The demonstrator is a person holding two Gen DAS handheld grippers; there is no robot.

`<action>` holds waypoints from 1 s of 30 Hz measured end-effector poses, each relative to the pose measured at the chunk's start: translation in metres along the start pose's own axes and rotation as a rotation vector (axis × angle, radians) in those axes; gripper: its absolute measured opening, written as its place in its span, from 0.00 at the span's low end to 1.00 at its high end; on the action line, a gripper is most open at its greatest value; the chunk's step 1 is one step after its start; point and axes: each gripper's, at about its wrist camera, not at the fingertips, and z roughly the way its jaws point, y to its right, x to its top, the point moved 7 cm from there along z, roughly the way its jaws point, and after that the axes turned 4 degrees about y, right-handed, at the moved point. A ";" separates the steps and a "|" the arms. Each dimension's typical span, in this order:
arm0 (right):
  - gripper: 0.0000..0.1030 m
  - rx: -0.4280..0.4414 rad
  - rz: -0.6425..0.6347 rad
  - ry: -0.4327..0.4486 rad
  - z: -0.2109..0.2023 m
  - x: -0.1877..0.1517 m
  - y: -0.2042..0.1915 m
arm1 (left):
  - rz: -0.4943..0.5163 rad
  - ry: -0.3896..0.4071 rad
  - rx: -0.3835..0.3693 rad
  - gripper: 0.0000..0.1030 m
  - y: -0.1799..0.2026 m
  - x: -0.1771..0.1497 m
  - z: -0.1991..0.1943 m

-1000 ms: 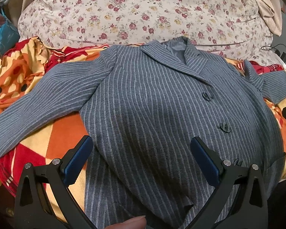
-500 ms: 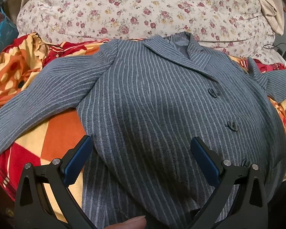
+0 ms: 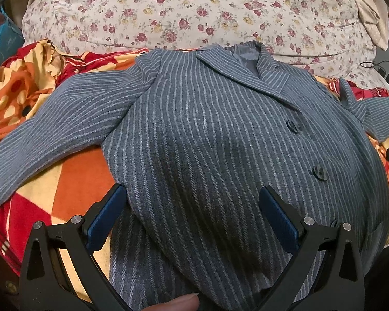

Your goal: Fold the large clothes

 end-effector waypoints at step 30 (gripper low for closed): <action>0.99 -0.015 0.005 -0.011 0.000 0.000 0.000 | 0.007 0.018 -0.002 1.00 0.000 0.002 -0.003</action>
